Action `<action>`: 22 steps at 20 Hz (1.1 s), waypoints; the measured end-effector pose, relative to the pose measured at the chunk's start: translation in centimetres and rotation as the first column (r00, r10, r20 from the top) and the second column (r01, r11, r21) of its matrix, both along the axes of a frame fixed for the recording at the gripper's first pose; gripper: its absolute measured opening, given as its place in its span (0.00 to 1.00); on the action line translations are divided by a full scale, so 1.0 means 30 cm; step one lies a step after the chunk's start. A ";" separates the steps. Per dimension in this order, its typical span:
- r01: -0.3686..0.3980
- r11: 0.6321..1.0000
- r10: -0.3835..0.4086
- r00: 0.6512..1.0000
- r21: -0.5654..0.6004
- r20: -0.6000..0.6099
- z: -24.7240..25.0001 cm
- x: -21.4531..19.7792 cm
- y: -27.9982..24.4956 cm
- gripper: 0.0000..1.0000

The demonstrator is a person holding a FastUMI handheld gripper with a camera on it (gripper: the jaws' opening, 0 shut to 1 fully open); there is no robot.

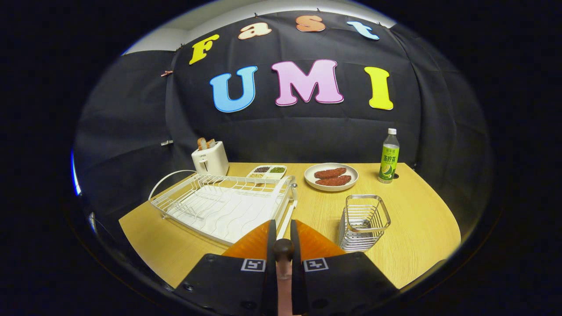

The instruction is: Take the plate from the dish rack, then take the spoon from the basket and place it into the plate.

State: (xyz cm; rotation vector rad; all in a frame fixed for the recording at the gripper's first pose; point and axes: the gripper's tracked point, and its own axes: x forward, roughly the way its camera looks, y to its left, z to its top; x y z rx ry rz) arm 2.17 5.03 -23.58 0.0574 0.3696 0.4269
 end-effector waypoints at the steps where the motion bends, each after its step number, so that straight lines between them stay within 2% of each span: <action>1: 0.001 1.000 -0.001 1.000 -0.003 -0.016 -0.006 -0.013 -0.011 0.16; 11: 0.067 0.997 -0.059 0.979 0.034 -0.196 -0.129 -0.172 -0.111 0.18; 16: 0.024 0.999 -0.032 0.972 -0.036 -0.231 -0.180 -0.211 -0.111 0.20; 18: 0.031 0.999 -0.040 0.968 -0.041 -0.246 -0.182 -0.216 -0.123 0.29; 20: 0.051 0.998 -0.057 0.971 -0.032 -0.234 -0.145 -0.193 -0.131 0.42; 21: 0.064 0.997 -0.070 0.973 -0.034 -0.221 -0.125 -0.175 -0.140 0.57; 22: 0.073 0.997 -0.078 0.975 -0.032 -0.206 -0.090 -0.159 -0.148 0.66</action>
